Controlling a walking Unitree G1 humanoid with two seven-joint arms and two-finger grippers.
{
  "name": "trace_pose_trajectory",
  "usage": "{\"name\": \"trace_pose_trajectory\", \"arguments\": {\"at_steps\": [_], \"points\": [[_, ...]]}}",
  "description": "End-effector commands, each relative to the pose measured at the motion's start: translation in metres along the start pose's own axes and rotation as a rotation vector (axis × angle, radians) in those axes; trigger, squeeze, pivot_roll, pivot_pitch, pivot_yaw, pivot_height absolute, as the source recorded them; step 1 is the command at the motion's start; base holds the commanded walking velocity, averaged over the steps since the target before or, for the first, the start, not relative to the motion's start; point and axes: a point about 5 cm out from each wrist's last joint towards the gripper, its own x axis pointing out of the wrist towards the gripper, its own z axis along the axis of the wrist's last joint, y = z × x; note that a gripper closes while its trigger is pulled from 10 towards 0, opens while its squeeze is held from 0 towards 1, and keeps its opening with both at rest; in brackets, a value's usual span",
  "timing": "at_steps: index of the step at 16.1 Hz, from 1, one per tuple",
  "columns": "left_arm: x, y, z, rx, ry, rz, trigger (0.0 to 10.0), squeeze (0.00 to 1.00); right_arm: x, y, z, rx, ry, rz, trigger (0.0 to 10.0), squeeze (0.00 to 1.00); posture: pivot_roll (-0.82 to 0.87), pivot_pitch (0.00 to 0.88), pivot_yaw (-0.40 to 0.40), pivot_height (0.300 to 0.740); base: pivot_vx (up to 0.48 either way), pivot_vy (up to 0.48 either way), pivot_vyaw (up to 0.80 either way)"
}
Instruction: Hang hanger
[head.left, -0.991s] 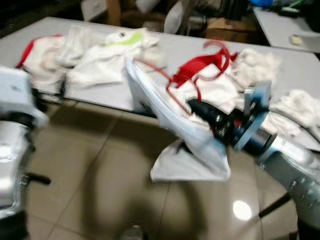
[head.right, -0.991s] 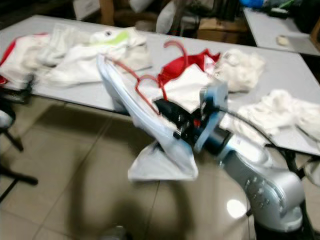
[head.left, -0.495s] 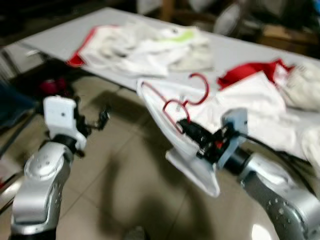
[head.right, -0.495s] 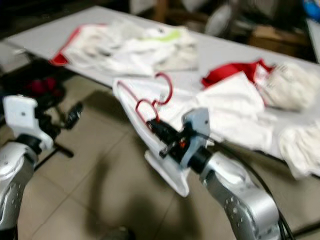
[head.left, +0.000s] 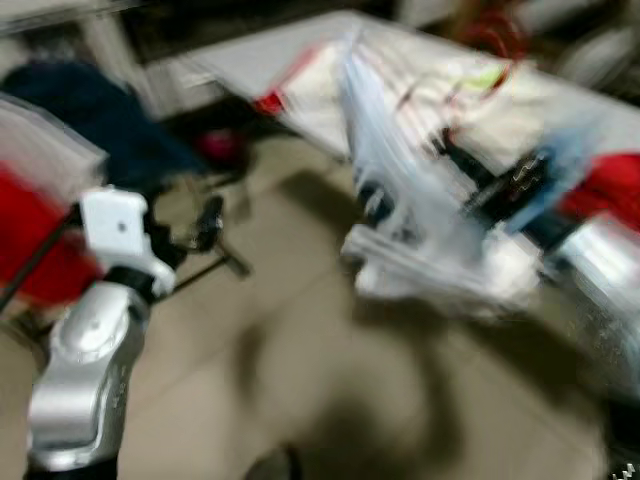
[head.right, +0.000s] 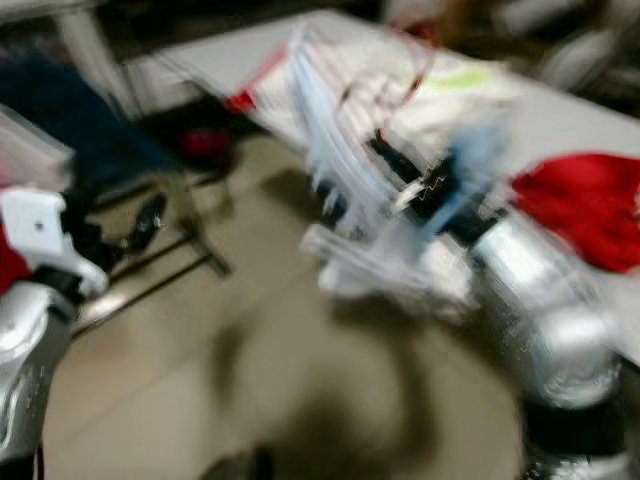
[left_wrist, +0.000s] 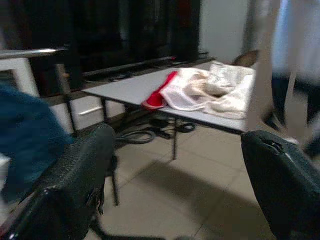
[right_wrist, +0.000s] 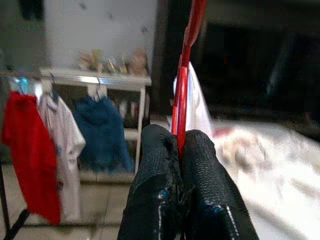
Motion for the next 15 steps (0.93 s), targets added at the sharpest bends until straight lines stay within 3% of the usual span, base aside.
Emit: {"name": "trace_pose_trajectory", "arguments": {"at_steps": [1, 2, 4, 5, 7, 9, 13, 15], "points": [[0.000, -0.003, 0.006, 0.008, -0.032, -0.011, 10.0, 0.92, 0.001, -0.003, 0.019, -0.008, -0.076, 0.034, 10.0, 0.00, -0.05, 0.032, -0.008, 0.740, 0.000, 0.000, 0.76], [0.000, -0.003, 0.007, -0.001, -0.037, -0.010, 10.0, 0.92, 0.002, -0.004, 0.024, -0.009, -0.094, 0.038, 10.0, 0.00, -0.05, 0.032, -0.008, 0.740, 0.000, 0.000, 0.76], [0.003, -0.006, 0.000, -0.002, 0.002, -0.020, 10.0, 0.91, -0.002, 0.012, 0.016, 0.006, -0.020, 0.207, 10.0, 0.00, -0.07, 0.000, -0.004, 0.740, 0.000, 0.000, 0.66], [0.010, -0.004, -0.005, 0.033, 0.037, -0.007, 10.0, 0.91, -0.003, 0.017, -0.011, -0.021, 0.106, 0.195, 10.0, 0.00, -0.06, 0.000, -0.018, 0.740, 0.000, 0.000, 0.56], [0.018, -0.002, 0.001, 0.047, 0.032, 0.010, 10.0, 0.91, -0.002, 0.012, -0.037, 0.032, 0.199, 0.087, 10.0, 0.00, -0.06, 0.000, -0.017, 0.740, 0.000, 0.000, 0.76], [0.024, -0.005, 0.000, 0.056, 0.036, -0.041, 10.0, 0.90, -0.003, 0.015, -0.061, 0.067, 0.250, 0.023, 10.0, 0.00, -0.08, 0.015, -0.002, 0.740, 0.000, 0.000, 0.79], [0.025, -0.023, -0.020, 0.075, 0.167, -0.163, 10.0, 0.88, -0.011, 0.036, -0.100, 0.200, 0.331, -0.055, 10.0, 0.00, -0.06, 0.010, -0.002, 0.740, 0.000, 0.000, 0.80], [0.023, -0.030, -0.029, 0.012, 0.191, -0.187, 10.0, 0.78, -0.012, 0.045, -0.111, 0.251, 0.344, -0.091, 10.0, 0.00, -0.07, 0.000, -0.001, 0.740, 0.000, 0.000, 0.80]]}}
